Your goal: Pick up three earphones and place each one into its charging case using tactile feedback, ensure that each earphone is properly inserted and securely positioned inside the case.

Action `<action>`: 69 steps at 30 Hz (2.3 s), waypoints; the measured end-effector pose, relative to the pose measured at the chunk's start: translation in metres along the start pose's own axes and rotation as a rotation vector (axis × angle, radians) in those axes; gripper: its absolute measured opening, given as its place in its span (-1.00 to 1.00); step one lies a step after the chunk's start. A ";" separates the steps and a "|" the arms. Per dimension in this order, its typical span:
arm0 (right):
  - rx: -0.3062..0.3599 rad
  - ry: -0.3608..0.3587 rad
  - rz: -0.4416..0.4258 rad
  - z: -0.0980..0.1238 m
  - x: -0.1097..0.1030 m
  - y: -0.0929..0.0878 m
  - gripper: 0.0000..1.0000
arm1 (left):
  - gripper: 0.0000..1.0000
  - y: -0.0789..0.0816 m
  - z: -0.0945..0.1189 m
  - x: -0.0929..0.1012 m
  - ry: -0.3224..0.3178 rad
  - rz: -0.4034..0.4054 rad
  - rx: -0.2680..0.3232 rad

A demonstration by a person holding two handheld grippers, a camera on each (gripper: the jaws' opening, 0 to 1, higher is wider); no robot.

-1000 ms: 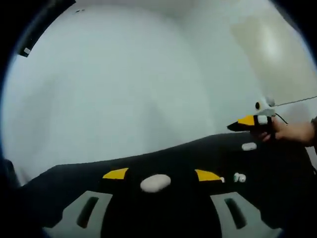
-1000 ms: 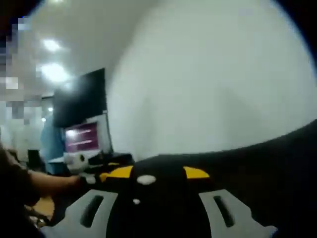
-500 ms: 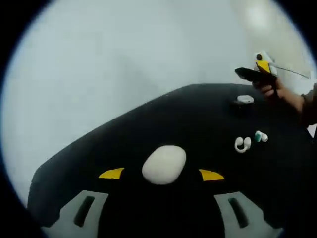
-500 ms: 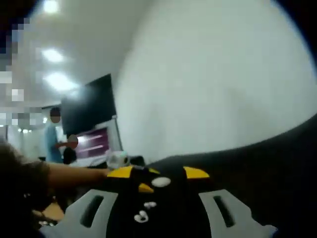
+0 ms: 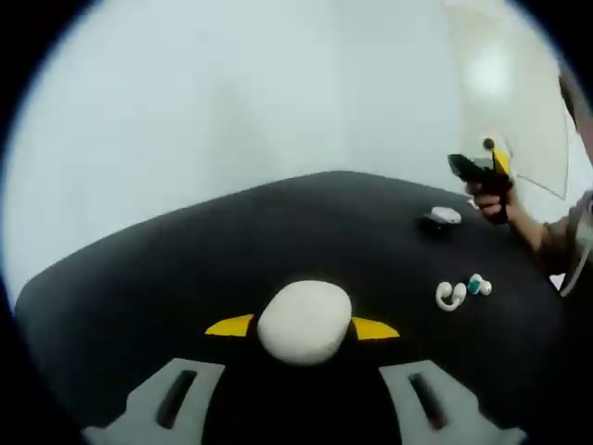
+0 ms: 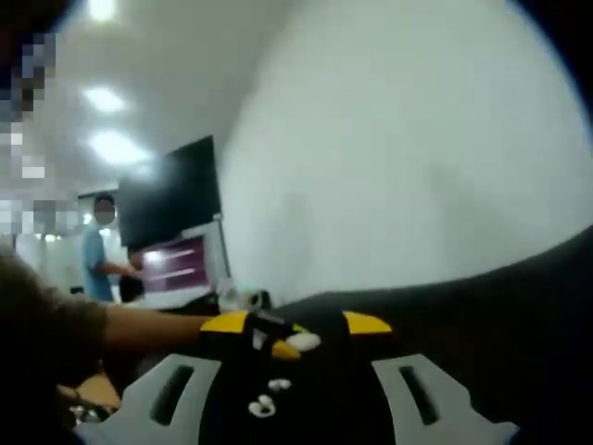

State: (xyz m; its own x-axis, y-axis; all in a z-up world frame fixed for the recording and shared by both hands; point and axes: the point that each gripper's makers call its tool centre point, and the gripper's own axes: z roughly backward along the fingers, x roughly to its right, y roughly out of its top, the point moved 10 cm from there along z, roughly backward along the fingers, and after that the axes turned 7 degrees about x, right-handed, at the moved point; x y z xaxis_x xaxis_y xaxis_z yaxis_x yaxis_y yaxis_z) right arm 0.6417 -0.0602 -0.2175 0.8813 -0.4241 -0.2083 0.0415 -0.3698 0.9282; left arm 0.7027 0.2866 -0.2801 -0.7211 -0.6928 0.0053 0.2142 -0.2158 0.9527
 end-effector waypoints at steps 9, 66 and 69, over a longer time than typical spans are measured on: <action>-0.004 -0.029 -0.012 0.003 0.015 -0.001 -0.24 | -0.34 0.018 0.029 0.037 0.044 -0.193 0.100; -0.742 0.054 0.481 -0.011 0.018 -0.043 -0.23 | -0.69 -0.013 0.077 0.155 0.246 -0.193 0.369; -0.797 0.040 0.470 -0.017 0.023 -0.048 -0.24 | -0.69 -0.013 0.075 0.155 0.240 -0.206 0.368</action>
State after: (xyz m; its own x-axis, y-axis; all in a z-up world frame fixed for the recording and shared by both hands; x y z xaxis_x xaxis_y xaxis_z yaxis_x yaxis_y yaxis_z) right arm 0.6685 -0.0381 -0.2619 0.9044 -0.3526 0.2402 -0.0258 0.5169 0.8557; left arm 0.5386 0.2338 -0.2688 -0.5422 -0.8099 -0.2240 -0.1958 -0.1375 0.9710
